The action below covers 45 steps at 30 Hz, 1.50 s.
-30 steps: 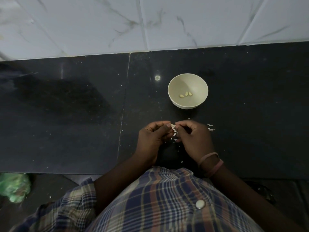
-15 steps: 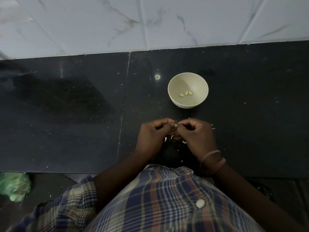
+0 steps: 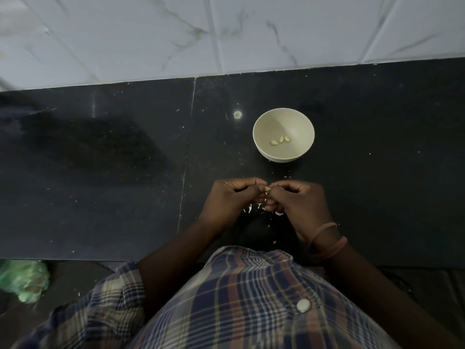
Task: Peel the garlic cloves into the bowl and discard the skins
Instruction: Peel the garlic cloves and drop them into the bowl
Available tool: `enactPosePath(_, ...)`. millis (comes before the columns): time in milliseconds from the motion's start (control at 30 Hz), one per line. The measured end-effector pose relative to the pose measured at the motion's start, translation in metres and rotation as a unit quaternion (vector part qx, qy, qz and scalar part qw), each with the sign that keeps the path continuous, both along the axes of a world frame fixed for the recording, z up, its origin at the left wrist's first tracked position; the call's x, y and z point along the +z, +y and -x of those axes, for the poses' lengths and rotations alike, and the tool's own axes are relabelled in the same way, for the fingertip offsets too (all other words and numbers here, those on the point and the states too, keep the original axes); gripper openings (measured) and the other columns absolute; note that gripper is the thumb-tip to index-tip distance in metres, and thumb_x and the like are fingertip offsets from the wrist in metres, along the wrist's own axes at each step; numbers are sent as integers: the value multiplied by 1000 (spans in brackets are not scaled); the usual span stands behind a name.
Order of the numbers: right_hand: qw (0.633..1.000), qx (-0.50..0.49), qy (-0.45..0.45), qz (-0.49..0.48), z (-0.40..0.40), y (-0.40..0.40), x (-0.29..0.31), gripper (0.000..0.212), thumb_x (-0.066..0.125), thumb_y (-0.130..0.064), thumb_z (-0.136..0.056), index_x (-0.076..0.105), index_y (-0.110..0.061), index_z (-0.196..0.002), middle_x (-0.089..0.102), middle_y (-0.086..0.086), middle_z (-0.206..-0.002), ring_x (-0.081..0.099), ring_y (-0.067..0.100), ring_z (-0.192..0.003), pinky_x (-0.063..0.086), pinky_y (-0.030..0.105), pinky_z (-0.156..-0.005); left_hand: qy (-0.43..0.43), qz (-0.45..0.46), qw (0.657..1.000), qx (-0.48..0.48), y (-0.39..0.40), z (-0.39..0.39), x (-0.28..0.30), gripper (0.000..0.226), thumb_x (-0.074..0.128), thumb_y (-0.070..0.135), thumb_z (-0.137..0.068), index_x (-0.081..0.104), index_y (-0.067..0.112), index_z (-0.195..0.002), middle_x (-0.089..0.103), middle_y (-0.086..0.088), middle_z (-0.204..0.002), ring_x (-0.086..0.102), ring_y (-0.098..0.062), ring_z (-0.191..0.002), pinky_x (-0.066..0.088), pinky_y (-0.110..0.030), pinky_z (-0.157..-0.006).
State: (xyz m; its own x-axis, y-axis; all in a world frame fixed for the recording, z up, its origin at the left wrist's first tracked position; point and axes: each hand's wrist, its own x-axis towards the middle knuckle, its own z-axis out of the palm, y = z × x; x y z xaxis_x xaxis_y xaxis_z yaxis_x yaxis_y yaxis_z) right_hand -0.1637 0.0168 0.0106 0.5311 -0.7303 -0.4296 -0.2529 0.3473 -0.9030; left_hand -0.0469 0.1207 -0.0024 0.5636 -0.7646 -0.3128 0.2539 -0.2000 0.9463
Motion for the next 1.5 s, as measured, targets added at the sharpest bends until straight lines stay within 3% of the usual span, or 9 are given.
enactPosePath(67, 1000, 0, 1, -15, 1, 0, -1, 13, 67, 3, -85, 76, -4, -78, 70, 16, -63, 68, 22, -55, 58, 32, -60, -17, -8, 999, -31, 0, -1, 1, 14, 66, 6, -94, 77, 2, -100, 78, -12, -93, 72, -18, -84, 57, -34, -84)
enactPosePath(167, 999, -3, -22, -46, 2, 1, 0, 8, 67, 3, -88, 74, 3, -84, 70, 10, -62, 66, 17, -57, 59, 26, -57, -1, -4, 1000, -29, -2, -2, 2, 14, 65, 3, -94, 77, 0, -101, 77, -12, -92, 71, -16, -81, 55, -27, -78)
enactPosePath(367, 997, -13, -33, -74, 0, -2, 2, 9, 63, 4, -91, 72, 4, -88, 68, 12, -64, 66, 20, -59, 61, 31, -58, 172, 26, 984, 27, -3, 1, 3, 13, 61, -4, -93, 69, -4, -103, 74, -15, -89, 71, -18, -76, 58, -25, -74)
enactPosePath(533, 1000, 7, 1, 23, 4, -4, 2, 9, 64, 1, -91, 73, 3, -89, 70, 19, -70, 67, 21, -56, 57, 25, -53, 234, 40, 971, 31, -6, 6, 2, 18, 63, 2, -90, 69, 0, -107, 74, -14, -94, 71, -18, -81, 59, -25, -77)
enactPosePath(667, 995, 26, 26, 96, 2, 0, 2, 6, 70, -7, -88, 75, -6, -86, 74, 10, -71, 72, 19, -61, 57, 25, -53, 231, 38, 970, 62, -11, 12, 0, 16, 68, 0, -83, 68, 2, -99, 74, -10, -85, 72, -17, -73, 59, -26, -70)
enactPosePath(900, 996, 9, 15, 90, -1, 2, -2, 4, 71, -5, -86, 75, -7, -85, 73, 9, -71, 69, 14, -60, 56, 23, -52, 253, 51, 962, 93, -10, 15, -1, 20, 66, -6, -84, 69, 2, -102, 74, -13, -90, 73, -21, -78, 59, -28, -71)
enactPosePath(1200, 998, -31, 7, 59, -1, -1, -12, 9, 65, -3, -90, 73, -4, -88, 71, 8, -66, 67, 20, -55, 54, 26, -52, 252, 35, 960, 116, -8, 16, 0, 18, 61, -9, -91, 70, 4, -99, 75, -9, -86, 72, -17, -77, 59, -23, -69)
enactPosePath(1333, 993, -41, 20, 105, 2, -4, -21, 10, 66, -6, -89, 73, -12, -88, 76, 8, -78, 74, 27, -70, 59, 36, -63, 262, 32, 957, 123, -7, 15, 0, 18, 61, -6, -92, 70, 5, -102, 76, -9, -90, 74, -15, -80, 60, -22, -69)
enactPosePath(1500, 988, -14, 39, 152, 5, -3, -27, 22, 58, -1, -92, 74, -14, -99, 76, 5, -94, 75, 17, -83, 62, 38, -76, 265, 39, 954, 137, -6, 16, -3, 17, 61, -1, -93, 71, 4, -106, 76, -9, -92, 74, -15, -85, 60, -22, -71)
